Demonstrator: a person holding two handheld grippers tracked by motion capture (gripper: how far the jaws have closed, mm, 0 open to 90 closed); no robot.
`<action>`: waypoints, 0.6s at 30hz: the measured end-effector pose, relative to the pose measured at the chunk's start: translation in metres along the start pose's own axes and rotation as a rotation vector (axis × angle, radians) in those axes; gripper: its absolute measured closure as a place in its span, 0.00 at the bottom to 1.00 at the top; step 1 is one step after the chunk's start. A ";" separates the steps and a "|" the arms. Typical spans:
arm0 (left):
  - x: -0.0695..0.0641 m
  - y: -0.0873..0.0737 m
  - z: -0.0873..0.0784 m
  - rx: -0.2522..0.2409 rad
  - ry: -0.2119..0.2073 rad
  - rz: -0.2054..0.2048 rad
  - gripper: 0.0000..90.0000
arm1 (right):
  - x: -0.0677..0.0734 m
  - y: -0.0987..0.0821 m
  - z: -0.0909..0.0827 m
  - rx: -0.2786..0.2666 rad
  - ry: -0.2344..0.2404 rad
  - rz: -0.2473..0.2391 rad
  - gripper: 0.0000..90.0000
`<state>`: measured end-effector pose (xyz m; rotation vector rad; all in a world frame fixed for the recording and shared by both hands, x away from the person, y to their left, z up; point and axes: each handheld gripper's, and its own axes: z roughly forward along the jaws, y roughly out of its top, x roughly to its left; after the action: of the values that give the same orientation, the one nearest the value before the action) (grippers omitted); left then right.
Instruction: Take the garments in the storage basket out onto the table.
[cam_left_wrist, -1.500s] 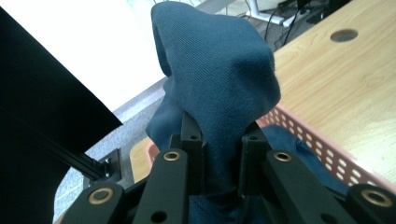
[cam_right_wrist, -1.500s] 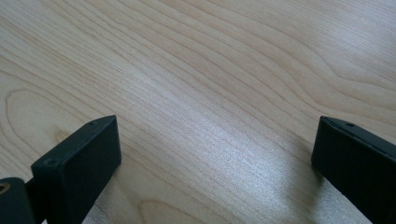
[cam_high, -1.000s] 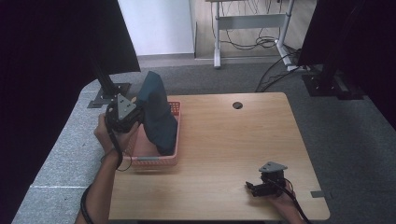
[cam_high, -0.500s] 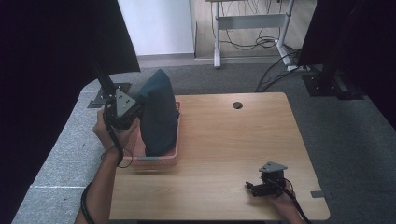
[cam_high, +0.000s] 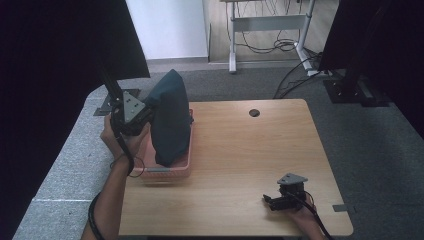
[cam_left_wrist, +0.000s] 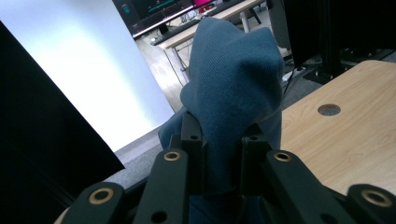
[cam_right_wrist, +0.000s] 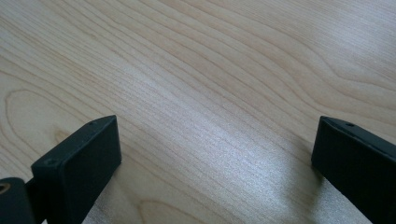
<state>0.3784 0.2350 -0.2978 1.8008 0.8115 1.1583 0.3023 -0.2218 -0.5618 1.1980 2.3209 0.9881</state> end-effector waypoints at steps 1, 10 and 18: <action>0.000 0.001 0.000 -0.002 0.001 0.001 0.85 | 0.000 0.000 0.000 0.000 0.000 0.000 0.01; 0.002 0.012 -0.007 -0.048 0.007 -0.016 0.85 | 0.000 0.000 0.000 0.001 0.001 0.001 0.01; 0.007 0.019 -0.018 -0.118 0.015 -0.066 0.86 | 0.000 0.000 0.000 0.001 0.000 0.000 0.01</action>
<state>0.3655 0.2379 -0.2743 1.6590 0.7891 1.1539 0.3022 -0.2218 -0.5618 1.1989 2.3215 0.9873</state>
